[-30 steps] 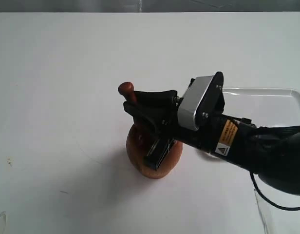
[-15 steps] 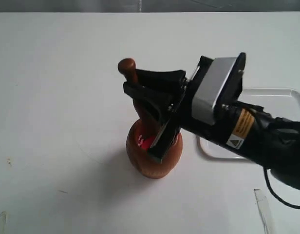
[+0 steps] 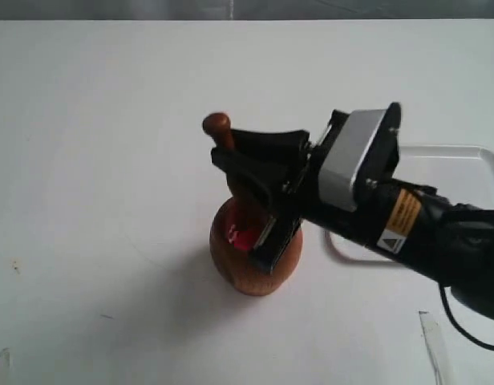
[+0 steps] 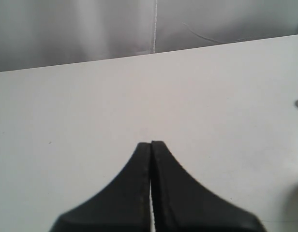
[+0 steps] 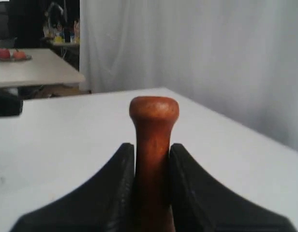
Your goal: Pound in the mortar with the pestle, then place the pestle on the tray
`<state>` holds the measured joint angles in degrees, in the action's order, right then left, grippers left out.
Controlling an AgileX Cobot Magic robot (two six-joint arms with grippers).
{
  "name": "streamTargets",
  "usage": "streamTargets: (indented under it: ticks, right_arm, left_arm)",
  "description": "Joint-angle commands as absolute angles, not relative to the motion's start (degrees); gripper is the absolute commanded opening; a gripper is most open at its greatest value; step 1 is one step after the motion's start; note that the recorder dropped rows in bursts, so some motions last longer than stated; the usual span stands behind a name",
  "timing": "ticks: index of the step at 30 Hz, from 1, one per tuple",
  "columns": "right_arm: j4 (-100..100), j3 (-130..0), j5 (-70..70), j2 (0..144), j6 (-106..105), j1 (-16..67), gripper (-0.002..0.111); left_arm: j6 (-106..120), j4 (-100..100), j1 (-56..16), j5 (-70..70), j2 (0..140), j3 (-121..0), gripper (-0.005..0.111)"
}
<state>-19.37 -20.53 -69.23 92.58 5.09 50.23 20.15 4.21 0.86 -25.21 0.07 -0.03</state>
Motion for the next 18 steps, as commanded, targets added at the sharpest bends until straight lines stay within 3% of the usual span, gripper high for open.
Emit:
streamTargets:
  ticks: [1, 4, 11, 17, 18]
  right_arm:
    - [-18.43, -20.38, -64.65, 83.16, 2.86, 50.27, 0.000]
    - [-18.67, -20.38, -62.70, 81.77, 2.86, 50.27, 0.000]
    - [-19.12, -19.88, -68.08, 99.10, 9.90, 50.27, 0.000]
    - [-7.75, -19.21, -69.63, 81.84, -5.27, 50.27, 0.000]
    - [0.00, -19.79, -61.83, 75.49, -9.95, 50.27, 0.000]
  left_arm:
    - [19.68, 3.79, 0.42, -25.03, 0.00, 0.00, 0.000]
    - [19.68, 3.79, 0.42, -25.03, 0.00, 0.00, 0.000]
    - [19.68, 3.79, 0.42, -25.03, 0.00, 0.00, 0.000]
    - [19.68, 3.79, 0.42, -25.03, 0.00, 0.00, 0.000]
    - [19.68, 3.79, 0.42, -25.03, 0.00, 0.00, 0.000]
